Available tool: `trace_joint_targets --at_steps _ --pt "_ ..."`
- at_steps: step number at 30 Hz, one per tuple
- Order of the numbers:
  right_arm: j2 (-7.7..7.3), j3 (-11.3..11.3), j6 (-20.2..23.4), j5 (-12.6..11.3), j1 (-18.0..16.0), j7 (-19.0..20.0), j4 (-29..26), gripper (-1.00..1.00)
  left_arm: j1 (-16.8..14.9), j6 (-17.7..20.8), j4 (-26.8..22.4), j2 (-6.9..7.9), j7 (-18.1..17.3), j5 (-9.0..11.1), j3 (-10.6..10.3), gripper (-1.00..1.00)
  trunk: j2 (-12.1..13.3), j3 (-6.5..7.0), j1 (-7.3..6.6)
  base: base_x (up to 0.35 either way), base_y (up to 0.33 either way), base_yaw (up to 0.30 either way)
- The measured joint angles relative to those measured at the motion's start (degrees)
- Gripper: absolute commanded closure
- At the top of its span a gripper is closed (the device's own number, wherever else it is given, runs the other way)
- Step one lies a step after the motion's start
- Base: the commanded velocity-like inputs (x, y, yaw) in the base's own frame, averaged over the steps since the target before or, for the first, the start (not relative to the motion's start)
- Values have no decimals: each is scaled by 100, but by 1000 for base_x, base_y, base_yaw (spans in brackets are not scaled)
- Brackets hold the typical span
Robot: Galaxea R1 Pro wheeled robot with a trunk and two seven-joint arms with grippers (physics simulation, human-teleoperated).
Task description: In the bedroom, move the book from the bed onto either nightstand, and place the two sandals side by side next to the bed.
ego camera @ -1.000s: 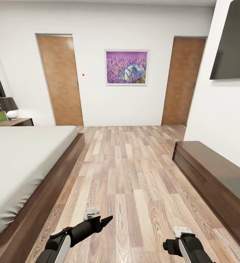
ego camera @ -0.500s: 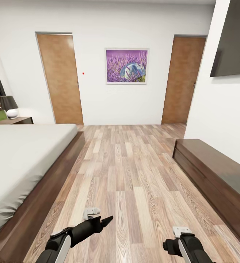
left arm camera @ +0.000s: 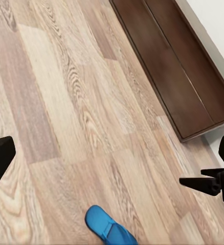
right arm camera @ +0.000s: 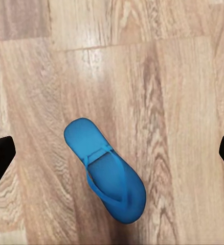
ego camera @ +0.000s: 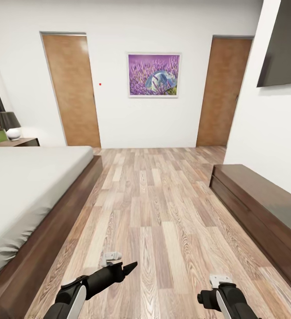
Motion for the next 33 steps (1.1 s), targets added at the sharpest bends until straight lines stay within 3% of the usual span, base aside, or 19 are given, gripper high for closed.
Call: trace_joint_targets --at_steps 11,21,33 --pt "14 20 -22 0 0 -31 34 -100 0 0 5 -2 1 0 4 -100 -15 -244 28 0 0 0" --pt "15 400 -26 -5 0 -34 44 -100 0 0 5 -3 0 0 -2 -100 -28 -466 54 0 0 0" --pt "16 459 -27 -4 0 -25 42 -100 0 0 5 -2 0 0 3 -100 -45 -732 85 0 0 0"
